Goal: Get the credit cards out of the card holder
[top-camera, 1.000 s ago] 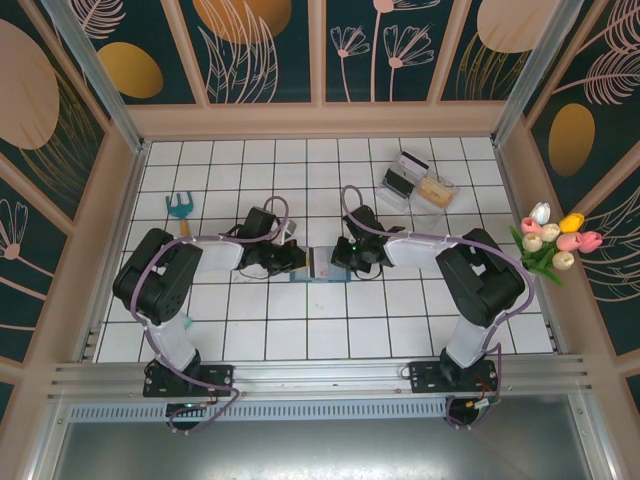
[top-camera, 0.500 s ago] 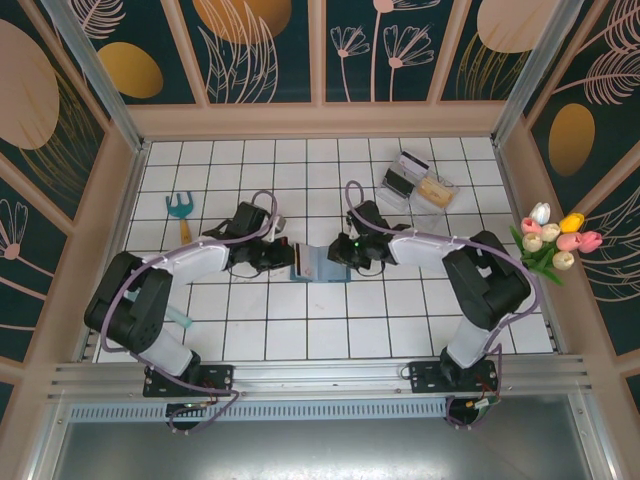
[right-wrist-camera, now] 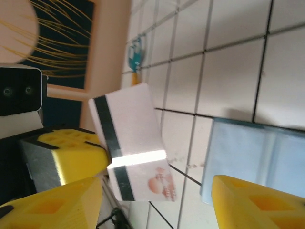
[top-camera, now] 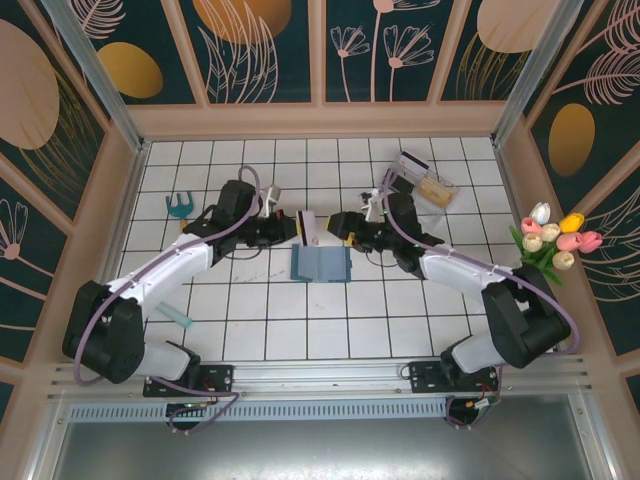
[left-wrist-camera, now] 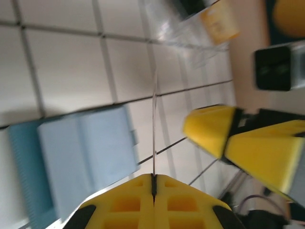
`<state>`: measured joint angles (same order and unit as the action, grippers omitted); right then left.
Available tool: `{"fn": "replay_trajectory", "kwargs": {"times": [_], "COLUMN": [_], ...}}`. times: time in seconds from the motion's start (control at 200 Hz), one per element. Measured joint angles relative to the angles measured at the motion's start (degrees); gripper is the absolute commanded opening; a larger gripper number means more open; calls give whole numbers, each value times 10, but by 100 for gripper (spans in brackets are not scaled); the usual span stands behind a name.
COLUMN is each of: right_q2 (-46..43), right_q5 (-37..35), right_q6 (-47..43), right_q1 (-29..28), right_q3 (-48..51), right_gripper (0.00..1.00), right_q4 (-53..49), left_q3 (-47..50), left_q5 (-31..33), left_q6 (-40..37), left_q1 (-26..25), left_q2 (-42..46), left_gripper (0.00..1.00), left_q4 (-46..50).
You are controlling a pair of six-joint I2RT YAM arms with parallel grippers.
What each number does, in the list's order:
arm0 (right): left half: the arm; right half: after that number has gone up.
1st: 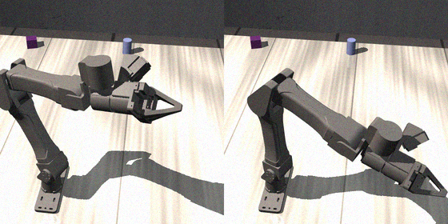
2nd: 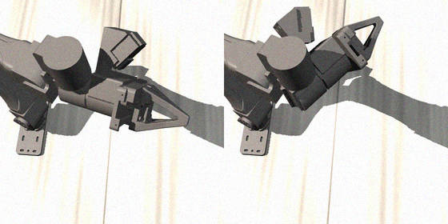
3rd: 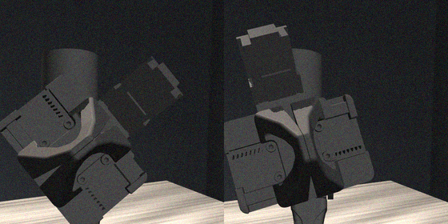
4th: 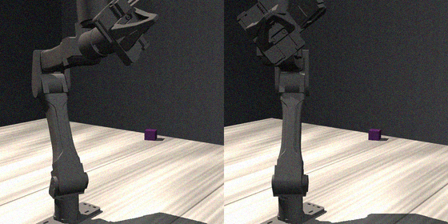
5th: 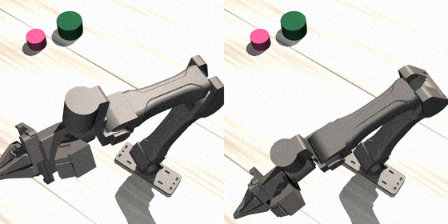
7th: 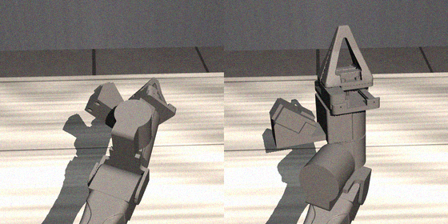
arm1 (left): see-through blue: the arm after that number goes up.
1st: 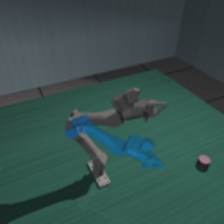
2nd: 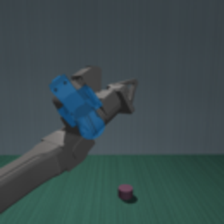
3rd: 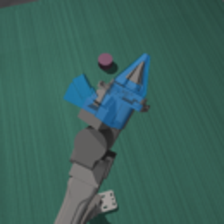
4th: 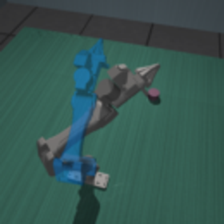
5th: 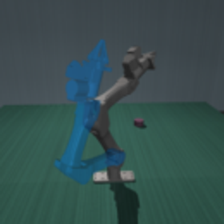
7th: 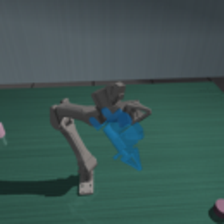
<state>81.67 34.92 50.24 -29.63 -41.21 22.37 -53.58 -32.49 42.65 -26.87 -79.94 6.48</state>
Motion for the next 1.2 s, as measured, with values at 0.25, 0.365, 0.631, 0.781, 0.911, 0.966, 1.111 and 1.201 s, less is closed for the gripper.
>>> {"fn": "replay_trajectory", "kwargs": {"times": [0.25,0.365,0.631,0.781,0.911,0.966,1.111,1.201], "right_q2": [-24,-23,-19,-16,-16,-16,-17,-7], "right_q5": [65,89,113,112,112,110,88,71], "right_q6": [86,115,158,166,151,132,25,-83], "right_q1": [25,28,35,38,41,46,101,143], "right_q3": [0,-10,-44,-49,-60,-66,-105,-178], "right_gripper": [58,50,25,0,0,0,0,0], "right_q4": [125,145,195,198,181,163,58,-66], "left_q3": [-37,-38,-42,-42,-48,-58,-75,-75], "left_q5": [-50,-69,-96,-102,-97,-88,-30,13], "left_q6": [107,138,177,187,185,176,136,114], "left_q1": [0,0,0,0,3,2,12,22], "left_q2": [6,6,3,3,3,2,2,0], "left_gripper": [0,0,0,0,23,43,66,72], "left_q4": [-120,-153,-200,-211,-201,-179,-104,-57]}}
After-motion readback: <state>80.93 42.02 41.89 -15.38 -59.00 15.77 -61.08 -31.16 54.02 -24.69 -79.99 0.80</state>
